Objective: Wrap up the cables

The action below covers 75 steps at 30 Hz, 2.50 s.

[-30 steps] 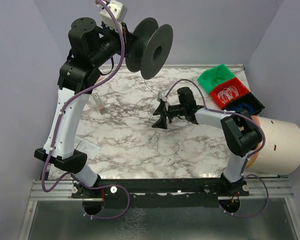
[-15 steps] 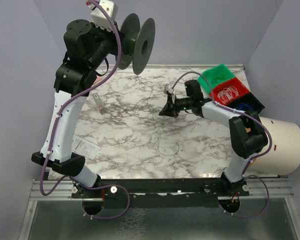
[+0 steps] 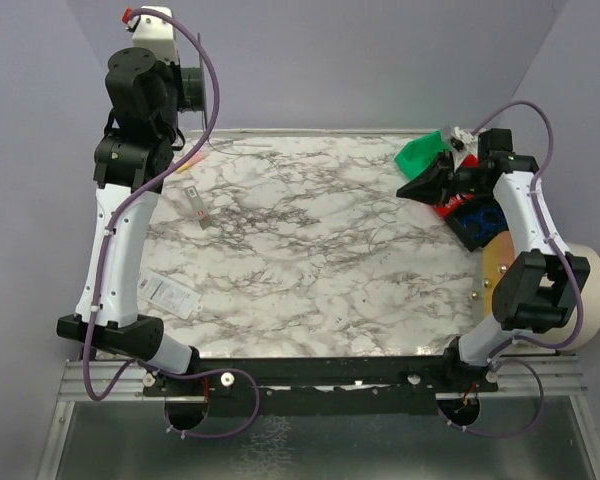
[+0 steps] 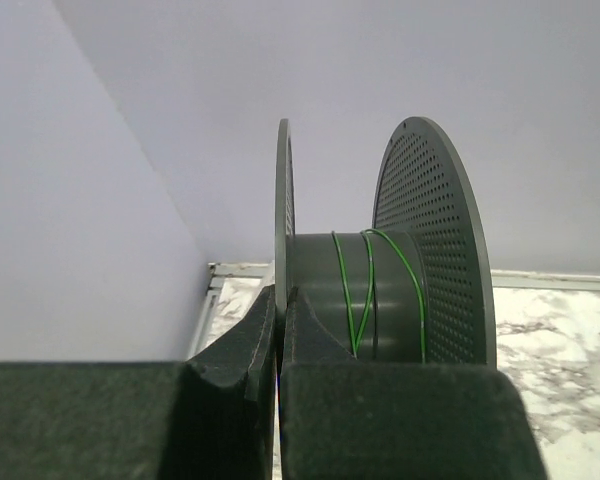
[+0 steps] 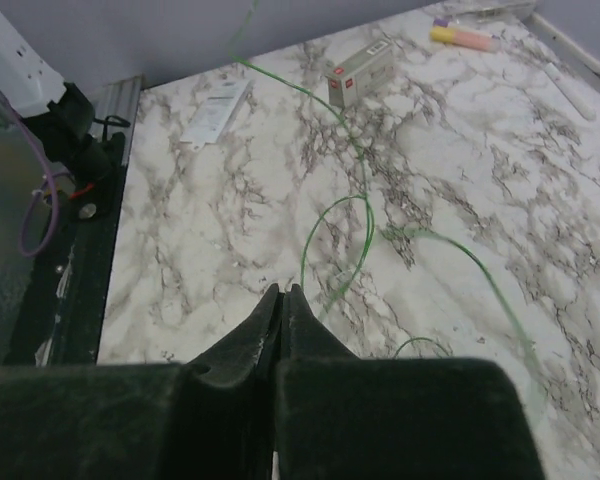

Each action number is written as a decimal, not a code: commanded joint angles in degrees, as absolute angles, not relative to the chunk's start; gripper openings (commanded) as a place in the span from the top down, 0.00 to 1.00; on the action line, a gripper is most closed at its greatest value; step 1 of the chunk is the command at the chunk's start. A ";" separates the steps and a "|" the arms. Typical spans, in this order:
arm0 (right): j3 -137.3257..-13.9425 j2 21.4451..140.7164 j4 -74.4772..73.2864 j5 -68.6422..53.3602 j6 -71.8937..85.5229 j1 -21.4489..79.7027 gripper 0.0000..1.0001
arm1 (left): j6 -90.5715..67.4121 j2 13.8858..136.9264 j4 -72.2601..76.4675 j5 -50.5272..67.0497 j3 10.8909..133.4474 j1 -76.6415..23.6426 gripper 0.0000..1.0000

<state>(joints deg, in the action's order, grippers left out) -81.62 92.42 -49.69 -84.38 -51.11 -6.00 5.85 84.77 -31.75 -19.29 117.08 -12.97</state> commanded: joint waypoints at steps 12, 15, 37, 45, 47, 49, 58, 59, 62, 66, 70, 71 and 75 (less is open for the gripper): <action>-89.80 92.02 -72.97 -76.16 -64.30 -9.08 0.94 | 6.06 82.55 -24.98 -12.89 114.03 -6.52 1.00; -77.73 84.16 -48.21 -54.72 -48.45 0.89 0.66 | 2.43 83.37 -27.14 -3.85 116.82 -6.54 1.00; -91.06 107.87 -21.92 -58.53 -31.50 28.56 0.16 | -20.69 88.42 -20.53 39.31 134.30 -6.53 1.00; -84.24 109.52 14.41 -69.25 7.60 29.35 0.05 | -29.21 88.95 -13.10 44.70 129.77 -6.43 1.00; -84.61 111.23 17.50 -70.86 10.52 30.48 0.00 | -30.94 89.02 -11.59 45.08 129.03 -6.45 1.00; -85.73 112.77 13.66 -73.00 6.01 31.60 0.00 | -31.20 89.03 -11.33 44.87 128.88 -6.39 1.00; -78.02 112.24 10.46 -66.62 -1.29 31.68 0.00 | -32.46 88.33 -10.35 45.21 127.74 -6.19 1.00; -77.44 112.19 10.55 -64.27 -1.31 31.55 0.00 | -32.58 88.33 -10.29 45.26 127.60 -6.23 1.00; -76.40 112.17 12.65 -64.72 -0.29 30.23 0.00 | -32.87 88.12 -10.01 45.26 127.00 -6.24 1.00; -78.04 112.21 8.67 -72.27 -2.91 27.44 0.00 | -32.53 87.72 -10.35 44.85 126.48 -6.24 1.00; -78.51 110.31 2.80 -79.05 -8.21 26.22 0.00 | -32.73 87.62 -10.41 44.91 125.89 -6.18 1.00; -78.01 109.45 2.79 -79.65 -9.14 26.73 0.00 | -32.82 87.63 -10.38 44.91 125.74 -6.17 1.00; -76.54 107.54 6.22 -73.45 -8.56 30.68 0.00 | -33.66 87.67 -9.66 45.09 124.51 -6.16 1.00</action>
<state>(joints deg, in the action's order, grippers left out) -77.08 111.15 6.04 -74.52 -6.00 26.37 -31.24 90.06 -13.74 44.60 125.05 -6.44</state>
